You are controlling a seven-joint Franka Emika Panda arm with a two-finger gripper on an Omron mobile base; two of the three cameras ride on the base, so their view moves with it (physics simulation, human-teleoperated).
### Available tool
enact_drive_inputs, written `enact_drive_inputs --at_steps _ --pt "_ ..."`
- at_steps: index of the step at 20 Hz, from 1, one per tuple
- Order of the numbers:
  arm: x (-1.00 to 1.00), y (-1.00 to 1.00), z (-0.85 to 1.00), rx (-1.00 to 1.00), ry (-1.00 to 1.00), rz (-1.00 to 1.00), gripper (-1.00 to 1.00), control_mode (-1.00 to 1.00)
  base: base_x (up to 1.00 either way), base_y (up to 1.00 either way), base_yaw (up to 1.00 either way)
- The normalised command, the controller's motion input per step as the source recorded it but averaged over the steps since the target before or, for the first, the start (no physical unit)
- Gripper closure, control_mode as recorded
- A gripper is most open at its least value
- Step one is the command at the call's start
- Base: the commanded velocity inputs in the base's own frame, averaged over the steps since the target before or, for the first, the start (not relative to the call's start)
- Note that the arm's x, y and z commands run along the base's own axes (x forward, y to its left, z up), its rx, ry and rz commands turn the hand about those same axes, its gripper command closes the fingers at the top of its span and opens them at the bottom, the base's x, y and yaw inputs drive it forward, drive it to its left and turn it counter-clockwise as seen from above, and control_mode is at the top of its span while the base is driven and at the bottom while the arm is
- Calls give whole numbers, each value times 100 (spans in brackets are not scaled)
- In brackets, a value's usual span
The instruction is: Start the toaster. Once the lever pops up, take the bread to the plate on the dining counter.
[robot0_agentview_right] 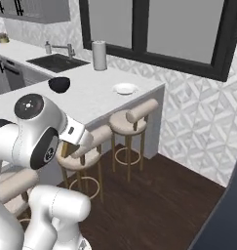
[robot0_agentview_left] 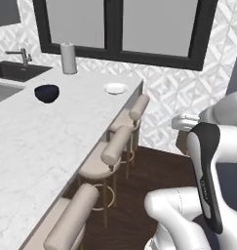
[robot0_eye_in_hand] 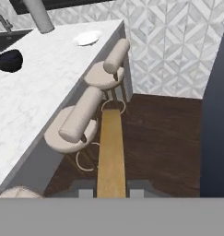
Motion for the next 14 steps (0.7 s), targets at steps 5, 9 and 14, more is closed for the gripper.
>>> enact_drive_inputs --at_steps 5,9,14 --pt "0 0 0 0 0 0 100 100 81 -81 43" --pt "0 0 0 0 0 0 100 100 57 -92 43" --pt "0 0 0 0 0 0 100 100 40 -90 46"
